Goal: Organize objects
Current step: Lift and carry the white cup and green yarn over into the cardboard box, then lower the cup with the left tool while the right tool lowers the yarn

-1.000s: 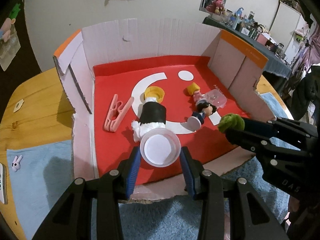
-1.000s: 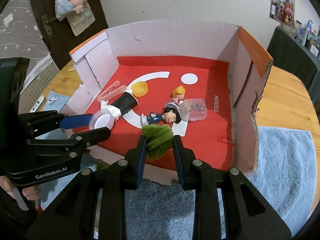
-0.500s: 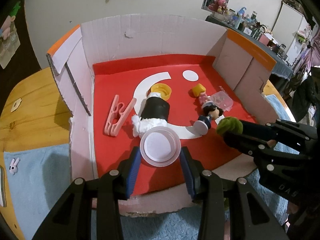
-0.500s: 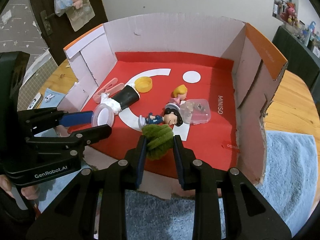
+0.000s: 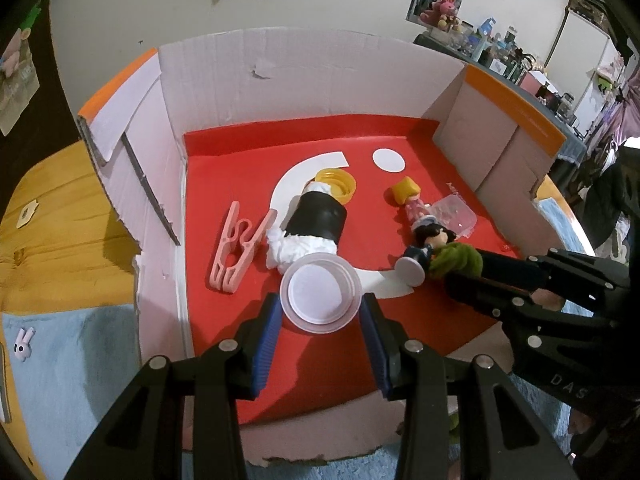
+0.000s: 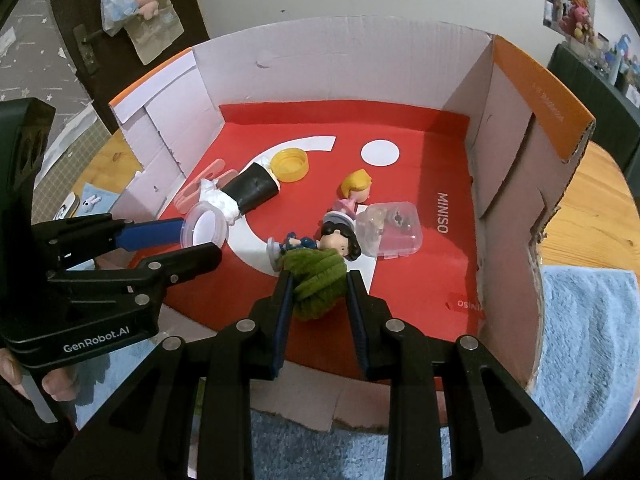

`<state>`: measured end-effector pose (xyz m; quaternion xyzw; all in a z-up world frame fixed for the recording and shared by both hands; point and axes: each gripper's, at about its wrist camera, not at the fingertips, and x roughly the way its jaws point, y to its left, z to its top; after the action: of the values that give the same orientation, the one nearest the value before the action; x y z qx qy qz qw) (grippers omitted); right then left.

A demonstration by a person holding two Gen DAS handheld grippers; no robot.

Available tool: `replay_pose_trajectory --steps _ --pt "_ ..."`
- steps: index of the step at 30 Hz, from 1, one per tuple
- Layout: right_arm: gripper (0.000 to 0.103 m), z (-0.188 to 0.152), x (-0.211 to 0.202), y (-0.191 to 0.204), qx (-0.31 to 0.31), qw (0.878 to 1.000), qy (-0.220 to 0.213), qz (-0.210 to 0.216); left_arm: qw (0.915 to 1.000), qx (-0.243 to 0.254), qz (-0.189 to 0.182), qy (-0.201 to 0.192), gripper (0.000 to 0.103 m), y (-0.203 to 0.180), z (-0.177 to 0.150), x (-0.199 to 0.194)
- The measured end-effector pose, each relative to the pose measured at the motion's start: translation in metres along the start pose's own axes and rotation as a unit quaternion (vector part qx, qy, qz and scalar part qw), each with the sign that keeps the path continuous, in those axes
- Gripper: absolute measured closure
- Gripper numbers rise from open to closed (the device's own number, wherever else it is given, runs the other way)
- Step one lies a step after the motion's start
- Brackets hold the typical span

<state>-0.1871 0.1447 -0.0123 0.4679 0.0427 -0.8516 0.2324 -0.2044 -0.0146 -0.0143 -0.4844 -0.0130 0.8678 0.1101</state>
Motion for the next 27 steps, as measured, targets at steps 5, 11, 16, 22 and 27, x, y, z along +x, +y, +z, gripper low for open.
replay_pose_trajectory --steps 5,11,16,22,27 --pt "0.078 0.002 0.004 -0.001 0.003 1.000 -0.003 0.003 1.0000 -0.003 0.000 -0.001 0.061 0.001 0.002 0.003" --pt "0.078 0.004 0.007 -0.003 0.008 1.000 -0.005 0.005 1.0000 -0.005 -0.001 -0.002 0.061 0.002 0.006 0.006" --pt "0.078 0.006 0.008 -0.004 0.012 1.000 -0.008 0.006 1.0000 -0.005 -0.001 -0.003 0.061 0.002 0.006 0.006" --pt "0.078 0.007 0.012 -0.004 0.013 1.000 -0.005 0.006 1.0000 -0.005 -0.002 -0.003 0.061 0.003 0.006 0.006" --pt "0.078 0.007 0.013 -0.005 0.015 1.000 -0.005 0.007 1.0000 -0.005 -0.001 -0.003 0.061 0.003 0.006 0.006"
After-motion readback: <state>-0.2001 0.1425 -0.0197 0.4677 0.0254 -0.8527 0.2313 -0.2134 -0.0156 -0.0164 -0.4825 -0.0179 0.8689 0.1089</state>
